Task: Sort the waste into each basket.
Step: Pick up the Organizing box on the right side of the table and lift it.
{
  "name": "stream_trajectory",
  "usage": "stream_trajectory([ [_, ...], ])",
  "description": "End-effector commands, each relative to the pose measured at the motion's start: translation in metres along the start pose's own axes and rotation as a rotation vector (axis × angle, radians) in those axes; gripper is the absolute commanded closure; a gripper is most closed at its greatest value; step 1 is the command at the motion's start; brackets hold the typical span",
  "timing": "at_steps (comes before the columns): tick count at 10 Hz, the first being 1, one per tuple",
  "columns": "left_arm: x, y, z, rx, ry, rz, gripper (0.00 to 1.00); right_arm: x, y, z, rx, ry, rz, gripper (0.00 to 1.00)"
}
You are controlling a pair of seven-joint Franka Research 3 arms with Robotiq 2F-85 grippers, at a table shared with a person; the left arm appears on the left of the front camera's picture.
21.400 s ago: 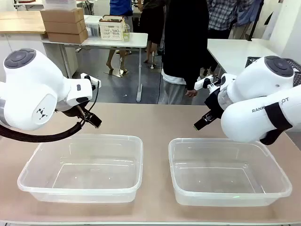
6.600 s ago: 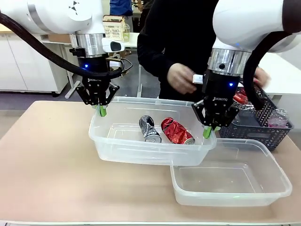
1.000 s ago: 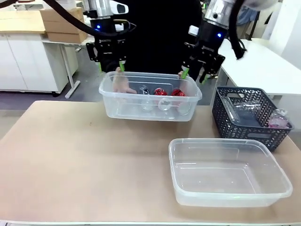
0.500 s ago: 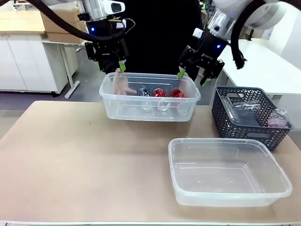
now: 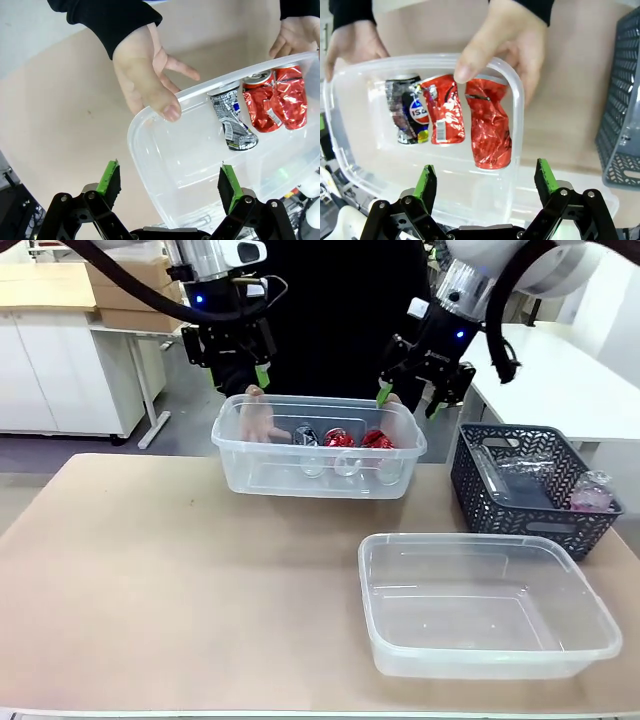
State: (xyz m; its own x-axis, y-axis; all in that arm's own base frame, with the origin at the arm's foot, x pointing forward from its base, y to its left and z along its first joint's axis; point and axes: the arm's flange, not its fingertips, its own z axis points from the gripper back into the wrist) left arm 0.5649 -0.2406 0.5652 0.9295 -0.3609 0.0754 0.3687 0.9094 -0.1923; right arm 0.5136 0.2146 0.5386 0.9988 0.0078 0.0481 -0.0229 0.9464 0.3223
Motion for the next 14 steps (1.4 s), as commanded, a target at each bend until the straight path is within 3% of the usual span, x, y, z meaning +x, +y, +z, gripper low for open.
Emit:
stream_trajectory([
  [1,0.002,0.0,0.001,0.012,-0.001,0.015,0.0,-0.004,-0.008,-0.005,0.028,0.007,0.019,0.0],
  [3,-0.021,-0.01,0.023,-0.008,-0.011,0.001,0.0,0.0,0.0,0.0,0.001,0.001,0.0,0.0],
  [4,-0.058,-0.021,0.037,0.018,-0.05,0.003,0.0,-0.048,-0.023,0.027,0.003,-0.092,0.03,0.0],
  [5,-0.102,-0.027,0.042,0.011,-0.077,-0.018,0.0,-0.092,-0.053,0.047,0.022,-0.119,0.033,0.0],
  [7,-0.164,-0.039,0.024,-0.034,-0.031,-0.075,0.0,-0.164,-0.095,0.053,-0.063,-0.279,-0.087,0.0],
  [9,-0.148,-0.069,-0.005,0.058,0.003,-0.083,0.0,-0.174,-0.086,0.043,-0.127,-0.389,-0.092,0.0],
  [10,-0.156,-0.052,0.037,0.016,-0.023,-0.042,0.0,-0.153,-0.092,0.06,-0.038,-0.236,-0.083,0.0],
  [11,-0.162,-0.07,-0.006,0.037,0.019,-0.076,0.0,-0.188,-0.098,0.051,-0.085,-0.351,-0.079,0.0],
  [13,-0.156,-0.078,-0.015,0.041,0.016,-0.078,0.0,-0.191,-0.101,0.045,-0.106,-0.317,-0.051,0.0],
  [14,-0.147,-0.098,-0.04,-0.018,0.076,-0.113,0.0,-0.208,-0.126,0.032,-0.159,-0.148,0.071,0.0],
])
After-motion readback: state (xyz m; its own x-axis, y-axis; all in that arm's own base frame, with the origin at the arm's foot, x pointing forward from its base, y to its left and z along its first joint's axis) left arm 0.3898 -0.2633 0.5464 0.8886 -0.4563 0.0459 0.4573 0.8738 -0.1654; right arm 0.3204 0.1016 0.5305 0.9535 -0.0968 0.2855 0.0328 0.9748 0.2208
